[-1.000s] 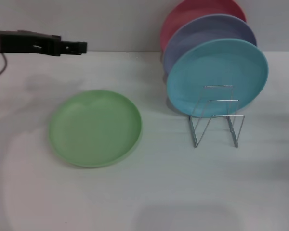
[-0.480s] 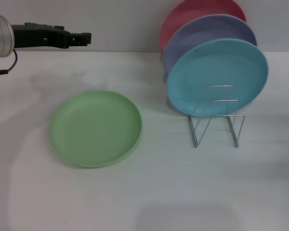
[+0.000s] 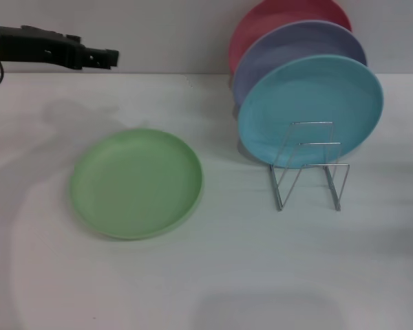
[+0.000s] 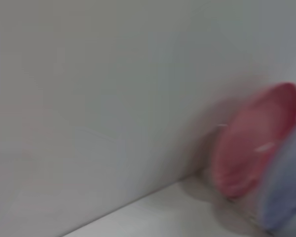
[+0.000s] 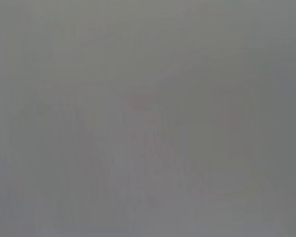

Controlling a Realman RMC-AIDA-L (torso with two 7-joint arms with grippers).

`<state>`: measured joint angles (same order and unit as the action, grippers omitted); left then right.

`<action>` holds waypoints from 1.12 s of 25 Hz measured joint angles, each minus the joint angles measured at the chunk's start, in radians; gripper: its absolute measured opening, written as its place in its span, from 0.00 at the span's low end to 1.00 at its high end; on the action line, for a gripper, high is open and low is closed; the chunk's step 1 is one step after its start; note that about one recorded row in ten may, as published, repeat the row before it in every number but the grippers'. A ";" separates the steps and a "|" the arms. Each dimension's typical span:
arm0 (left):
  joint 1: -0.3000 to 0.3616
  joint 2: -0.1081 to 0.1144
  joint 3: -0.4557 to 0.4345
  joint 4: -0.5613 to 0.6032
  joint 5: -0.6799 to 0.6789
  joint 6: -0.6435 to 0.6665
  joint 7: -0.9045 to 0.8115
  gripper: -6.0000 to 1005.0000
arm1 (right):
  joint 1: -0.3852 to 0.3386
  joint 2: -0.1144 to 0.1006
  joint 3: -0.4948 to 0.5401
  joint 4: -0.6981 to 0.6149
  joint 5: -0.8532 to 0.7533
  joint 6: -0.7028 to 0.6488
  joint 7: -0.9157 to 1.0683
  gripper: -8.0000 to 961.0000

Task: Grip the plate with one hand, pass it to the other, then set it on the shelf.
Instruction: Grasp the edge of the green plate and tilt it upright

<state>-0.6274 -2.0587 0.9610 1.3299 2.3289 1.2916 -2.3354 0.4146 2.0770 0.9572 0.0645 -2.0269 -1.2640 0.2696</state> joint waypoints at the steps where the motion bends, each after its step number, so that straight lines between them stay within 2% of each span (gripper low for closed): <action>1: -0.001 0.000 -0.005 0.002 -0.014 0.020 0.023 0.81 | 0.001 0.000 0.000 0.000 0.000 0.000 0.000 0.64; 3: -0.001 0.000 -0.022 -0.002 -0.073 0.061 0.081 0.81 | 0.002 0.000 0.000 0.000 0.000 0.001 0.000 0.64; 4: 0.005 0.000 -0.042 -0.022 -0.175 0.097 0.157 0.81 | 0.004 0.000 0.000 0.000 0.001 0.001 0.000 0.64; 5: 0.005 0.000 -0.042 -0.022 -0.175 0.097 0.157 0.81 | 0.004 0.000 0.000 0.000 0.001 0.001 0.000 0.64; 7: 0.016 0.000 -0.054 -0.050 -0.269 0.108 0.223 0.81 | 0.005 0.000 0.000 0.000 0.001 0.001 0.000 0.64; 13: 0.052 0.000 -0.090 -0.224 -0.595 0.103 0.499 0.81 | 0.008 0.003 0.000 0.003 -0.007 0.004 -0.001 0.64; 18: 0.072 -0.004 -0.123 -0.428 -0.845 0.102 0.780 0.81 | 0.007 0.005 -0.001 0.008 -0.012 0.006 -0.001 0.64; 19: 0.088 -0.008 -0.125 -0.536 -0.975 0.108 0.951 0.81 | 0.006 0.005 -0.002 0.008 -0.012 0.006 -0.001 0.64; 20: 0.088 -0.008 -0.125 -0.536 -0.975 0.108 0.951 0.81 | 0.005 0.005 -0.005 0.008 -0.013 0.007 -0.001 0.64; 23: 0.112 -0.010 -0.120 -0.705 -1.185 0.143 1.219 0.81 | 0.000 0.006 -0.011 0.009 -0.017 0.009 -0.001 0.64; 24: 0.126 -0.014 -0.118 -0.821 -1.309 0.179 1.405 0.81 | -0.002 0.006 -0.011 0.009 -0.019 0.010 0.002 0.64; 26: 0.130 -0.014 -0.118 -0.854 -1.343 0.190 1.461 0.81 | -0.003 0.006 -0.012 0.009 -0.020 0.011 0.004 0.64; 28: 0.137 -0.017 -0.118 -0.965 -1.447 0.224 1.640 0.81 | -0.005 0.006 -0.013 0.009 -0.022 0.012 0.005 0.64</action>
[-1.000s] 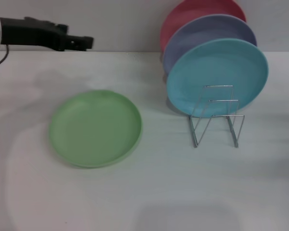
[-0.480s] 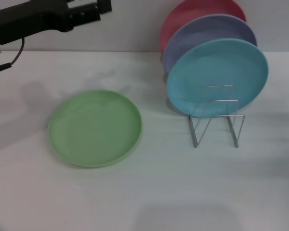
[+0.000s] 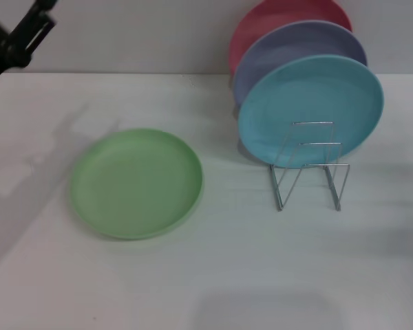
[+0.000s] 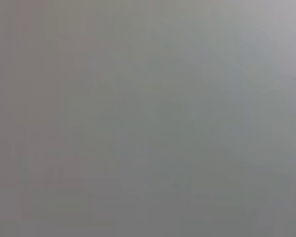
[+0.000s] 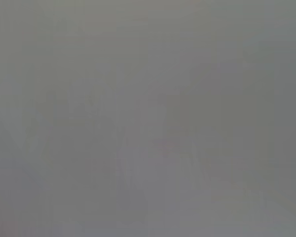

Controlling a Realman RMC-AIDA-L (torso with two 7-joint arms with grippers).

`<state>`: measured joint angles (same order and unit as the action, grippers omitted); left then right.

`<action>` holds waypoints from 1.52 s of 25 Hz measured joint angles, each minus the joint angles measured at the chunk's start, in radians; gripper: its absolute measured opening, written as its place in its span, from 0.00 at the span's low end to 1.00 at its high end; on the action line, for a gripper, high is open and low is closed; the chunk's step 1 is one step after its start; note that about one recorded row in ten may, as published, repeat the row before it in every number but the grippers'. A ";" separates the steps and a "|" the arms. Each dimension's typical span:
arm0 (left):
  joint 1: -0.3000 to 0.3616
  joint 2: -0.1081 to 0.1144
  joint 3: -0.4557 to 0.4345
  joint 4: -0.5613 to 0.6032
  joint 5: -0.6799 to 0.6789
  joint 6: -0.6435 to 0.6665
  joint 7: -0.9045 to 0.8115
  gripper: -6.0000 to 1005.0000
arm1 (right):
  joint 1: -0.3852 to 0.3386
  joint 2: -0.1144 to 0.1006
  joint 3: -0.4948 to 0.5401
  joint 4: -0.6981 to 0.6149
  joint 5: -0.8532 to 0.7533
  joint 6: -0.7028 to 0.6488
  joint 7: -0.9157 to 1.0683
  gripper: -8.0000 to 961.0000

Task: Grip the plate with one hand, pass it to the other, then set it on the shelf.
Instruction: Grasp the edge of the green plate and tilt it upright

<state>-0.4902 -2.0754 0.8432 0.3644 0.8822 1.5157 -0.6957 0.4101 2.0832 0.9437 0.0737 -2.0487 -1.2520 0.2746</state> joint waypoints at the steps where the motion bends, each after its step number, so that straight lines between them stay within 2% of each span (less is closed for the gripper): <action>1: 0.004 -0.001 -0.001 -0.075 -0.054 0.017 0.122 0.81 | 0.000 0.000 -0.007 0.002 -0.001 0.001 0.001 0.64; 4: 0.012 -0.001 -0.002 -0.099 -0.072 0.010 0.186 0.81 | 0.000 0.000 -0.015 0.006 -0.002 0.003 0.002 0.64; 6: 0.025 0.002 0.000 -0.105 -0.073 -0.045 0.230 0.81 | 0.005 0.000 -0.020 0.010 -0.002 0.006 0.003 0.64; 10: 0.027 0.007 0.005 -0.079 -0.066 -0.135 0.186 0.81 | 0.010 0.001 -0.023 0.012 -0.002 0.013 0.003 0.64; 11: 0.032 0.010 0.020 -0.022 -0.058 -0.219 0.089 0.81 | 0.011 0.001 -0.024 0.019 -0.002 0.019 0.003 0.64; 12: 0.032 0.010 0.020 -0.022 -0.058 -0.219 0.089 0.81 | 0.011 0.001 -0.024 0.019 -0.002 0.019 0.003 0.64; 14: 0.041 0.011 0.053 0.057 -0.043 -0.306 -0.015 0.81 | 0.012 0.001 -0.026 0.023 -0.002 0.026 0.002 0.64; 19: 0.077 0.012 0.178 0.274 -0.026 -0.504 -0.166 0.81 | 0.014 0.002 -0.037 0.026 -0.002 0.035 0.000 0.64; 21: 0.096 0.010 0.225 0.374 -0.026 -0.634 -0.223 0.81 | 0.015 0.002 -0.037 0.028 -0.002 0.040 -0.002 0.64; 22: 0.096 0.010 0.225 0.374 -0.026 -0.634 -0.223 0.81 | 0.015 0.002 -0.037 0.028 -0.002 0.040 -0.002 0.64; 25: 0.112 0.013 0.276 0.456 -0.026 -0.736 -0.317 0.81 | 0.014 0.002 -0.037 0.028 -0.002 0.042 -0.002 0.64; 26: 0.126 0.016 0.310 0.524 -0.008 -0.811 -0.402 0.81 | 0.013 0.002 -0.037 0.028 -0.002 0.042 -0.001 0.64; 27: 0.126 0.016 0.310 0.524 -0.008 -0.811 -0.402 0.81 | 0.012 0.002 -0.037 0.028 -0.002 0.043 -0.001 0.64; 30: 0.134 0.017 0.322 0.618 0.089 -0.890 -0.539 0.81 | 0.012 0.002 -0.037 0.028 -0.002 0.044 -0.001 0.64; 31: 0.138 0.018 0.323 0.680 0.201 -0.930 -0.670 0.81 | 0.012 0.002 -0.037 0.028 -0.002 0.048 -0.001 0.64; 32: 0.138 0.018 0.323 0.680 0.201 -0.930 -0.670 0.81 | 0.012 0.002 -0.037 0.028 -0.002 0.048 -0.001 0.64; 35: 0.143 0.018 0.323 0.765 0.354 -0.960 -0.823 0.81 | 0.014 0.002 -0.037 0.029 -0.002 0.054 -0.001 0.64; 36: 0.142 0.020 0.322 0.803 0.443 -0.957 -0.920 0.81 | 0.015 0.002 -0.037 0.030 -0.002 0.055 -0.001 0.64; 38: 0.141 0.022 0.320 0.817 0.478 -0.955 -0.960 0.81 | 0.015 0.002 -0.037 0.030 -0.002 0.056 -0.001 0.64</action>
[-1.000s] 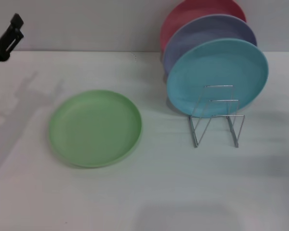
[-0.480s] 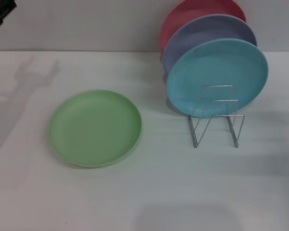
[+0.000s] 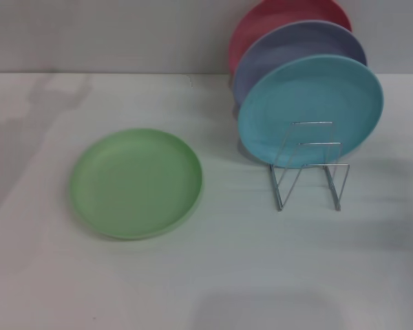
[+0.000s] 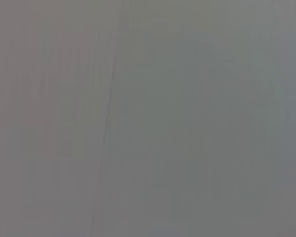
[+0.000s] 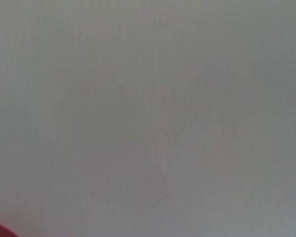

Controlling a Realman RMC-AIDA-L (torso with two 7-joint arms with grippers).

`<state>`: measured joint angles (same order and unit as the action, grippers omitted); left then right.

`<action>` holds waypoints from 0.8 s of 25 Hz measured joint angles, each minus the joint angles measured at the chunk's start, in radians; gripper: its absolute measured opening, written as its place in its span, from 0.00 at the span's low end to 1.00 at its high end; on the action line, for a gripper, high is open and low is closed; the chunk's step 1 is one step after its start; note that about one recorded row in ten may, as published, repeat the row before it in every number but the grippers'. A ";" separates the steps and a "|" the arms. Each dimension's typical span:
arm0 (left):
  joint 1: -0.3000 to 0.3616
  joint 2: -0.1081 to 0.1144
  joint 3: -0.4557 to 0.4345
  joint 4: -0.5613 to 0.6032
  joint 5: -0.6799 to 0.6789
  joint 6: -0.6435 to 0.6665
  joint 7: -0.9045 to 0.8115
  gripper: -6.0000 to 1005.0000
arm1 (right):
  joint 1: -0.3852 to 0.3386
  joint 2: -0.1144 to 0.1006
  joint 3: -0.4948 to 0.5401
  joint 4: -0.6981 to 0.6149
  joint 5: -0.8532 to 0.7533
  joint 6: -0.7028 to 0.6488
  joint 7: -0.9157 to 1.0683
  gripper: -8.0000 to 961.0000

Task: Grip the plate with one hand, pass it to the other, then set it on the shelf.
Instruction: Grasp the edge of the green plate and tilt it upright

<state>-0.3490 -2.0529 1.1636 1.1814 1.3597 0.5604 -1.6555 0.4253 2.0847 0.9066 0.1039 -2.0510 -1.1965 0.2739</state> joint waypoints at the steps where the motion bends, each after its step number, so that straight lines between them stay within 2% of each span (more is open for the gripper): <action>1: -0.003 0.005 -0.002 0.020 0.066 0.005 -0.076 0.81 | 0.000 0.000 0.000 0.000 0.000 0.000 0.000 0.64; 2: -0.006 0.010 -0.003 0.037 0.122 0.009 -0.138 0.80 | 0.000 0.000 0.000 0.000 0.000 0.001 0.000 0.64; 3: -0.019 0.022 -0.009 0.072 0.268 0.041 -0.288 0.80 | 0.000 0.000 0.000 0.000 0.000 0.004 0.000 0.64; 4: -0.019 0.022 -0.009 0.072 0.268 0.041 -0.288 0.80 | 0.000 0.000 0.000 0.000 0.000 0.004 0.000 0.64; 7: -0.049 0.030 -0.036 0.114 0.440 0.139 -0.445 0.79 | 0.003 0.000 0.000 0.000 0.001 0.009 -0.001 0.64; 8: -0.075 0.030 -0.067 0.142 0.532 0.232 -0.507 0.79 | 0.005 0.000 0.000 0.000 0.001 0.011 -0.003 0.64; 9: -0.075 0.030 -0.067 0.142 0.532 0.232 -0.507 0.79 | 0.005 0.000 0.000 0.000 0.001 0.011 -0.003 0.64; 12: -0.130 0.027 -0.119 0.195 0.689 0.411 -0.597 0.78 | 0.006 0.000 0.000 0.000 0.003 0.012 -0.003 0.64; 13: -0.164 0.025 -0.142 0.229 0.788 0.508 -0.651 0.77 | 0.006 0.000 0.000 0.000 0.003 0.012 -0.004 0.64; 14: -0.164 0.025 -0.142 0.229 0.788 0.508 -0.651 0.75 | 0.006 0.000 0.000 0.000 0.003 0.012 -0.004 0.64; 18: -0.240 0.001 -0.176 0.304 1.052 0.693 -0.776 0.70 | 0.006 0.000 0.000 0.000 0.006 0.017 -0.005 0.64; 20: -0.251 -0.003 -0.177 0.312 1.090 0.719 -0.791 0.71 | 0.006 0.000 0.000 0.000 0.006 0.020 -0.005 0.64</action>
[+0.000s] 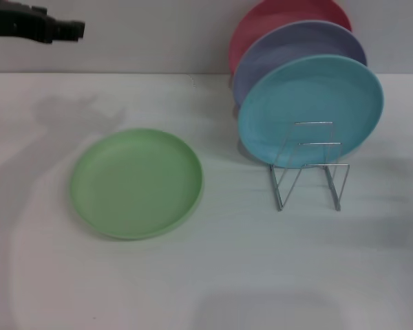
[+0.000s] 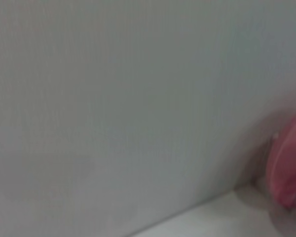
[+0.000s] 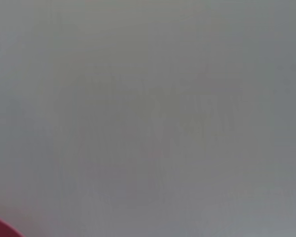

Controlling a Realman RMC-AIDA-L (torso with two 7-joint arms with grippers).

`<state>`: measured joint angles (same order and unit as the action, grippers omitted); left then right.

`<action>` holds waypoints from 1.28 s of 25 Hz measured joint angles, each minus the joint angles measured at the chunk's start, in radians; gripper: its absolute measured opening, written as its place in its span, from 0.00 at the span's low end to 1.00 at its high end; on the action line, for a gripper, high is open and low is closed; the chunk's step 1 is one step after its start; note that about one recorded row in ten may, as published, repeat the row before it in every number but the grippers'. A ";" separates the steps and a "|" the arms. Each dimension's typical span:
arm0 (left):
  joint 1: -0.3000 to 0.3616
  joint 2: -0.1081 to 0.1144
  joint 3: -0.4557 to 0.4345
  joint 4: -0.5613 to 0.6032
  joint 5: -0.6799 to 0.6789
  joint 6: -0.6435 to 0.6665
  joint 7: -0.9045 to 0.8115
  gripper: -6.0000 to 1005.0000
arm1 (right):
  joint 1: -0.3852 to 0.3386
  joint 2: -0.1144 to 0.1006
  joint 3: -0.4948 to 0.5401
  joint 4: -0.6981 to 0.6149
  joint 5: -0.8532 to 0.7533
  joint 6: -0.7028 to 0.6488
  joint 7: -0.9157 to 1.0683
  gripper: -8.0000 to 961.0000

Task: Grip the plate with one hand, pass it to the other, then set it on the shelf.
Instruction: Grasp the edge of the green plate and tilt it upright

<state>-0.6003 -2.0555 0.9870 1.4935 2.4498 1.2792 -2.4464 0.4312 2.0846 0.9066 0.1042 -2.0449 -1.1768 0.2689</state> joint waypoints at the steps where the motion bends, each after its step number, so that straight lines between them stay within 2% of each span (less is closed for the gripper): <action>1: -0.006 -0.002 0.000 0.004 0.021 0.015 -0.009 0.71 | 0.000 0.000 0.000 0.000 0.000 0.002 0.000 0.64; 14: -0.020 -0.007 0.078 -0.010 0.191 0.171 -0.114 0.69 | 0.001 -0.001 0.000 -0.006 -0.005 0.005 -0.001 0.64; 18: -0.046 -0.008 0.078 -0.019 0.287 0.282 -0.127 0.69 | 0.001 -0.001 0.000 -0.007 -0.005 0.005 -0.002 0.64; 24: -0.074 -0.014 0.080 -0.057 0.343 0.310 -0.175 0.68 | 0.005 -0.002 0.000 -0.008 -0.006 0.004 -0.002 0.64; 32: -0.114 -0.014 0.072 -0.213 0.331 0.242 -0.235 0.67 | 0.007 -0.003 -0.008 -0.007 -0.009 0.004 -0.002 0.64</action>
<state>-0.7139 -2.0697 1.0592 1.2810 2.7813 1.5215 -2.6815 0.4382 2.0816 0.8985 0.0972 -2.0544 -1.1731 0.2666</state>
